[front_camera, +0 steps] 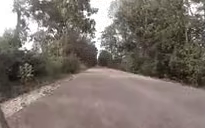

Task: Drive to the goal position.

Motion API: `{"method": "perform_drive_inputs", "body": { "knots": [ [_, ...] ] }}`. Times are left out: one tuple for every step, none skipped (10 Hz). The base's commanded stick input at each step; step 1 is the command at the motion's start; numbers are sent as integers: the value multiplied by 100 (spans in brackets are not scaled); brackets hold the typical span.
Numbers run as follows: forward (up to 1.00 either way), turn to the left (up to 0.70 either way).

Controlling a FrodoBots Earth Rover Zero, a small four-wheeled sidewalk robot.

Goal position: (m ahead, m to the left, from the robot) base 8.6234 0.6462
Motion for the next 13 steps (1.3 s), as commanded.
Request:
{"method": "perform_drive_inputs", "body": {
  "knots": [
    [70,0],
    [70,0],
    [70,0],
    [70,0],
    [70,0],
    [70,0],
    [70,0],
    [70,0],
    [70,0],
    [70,0],
    [70,0],
    [70,0],
    [70,0]
  ]
}}
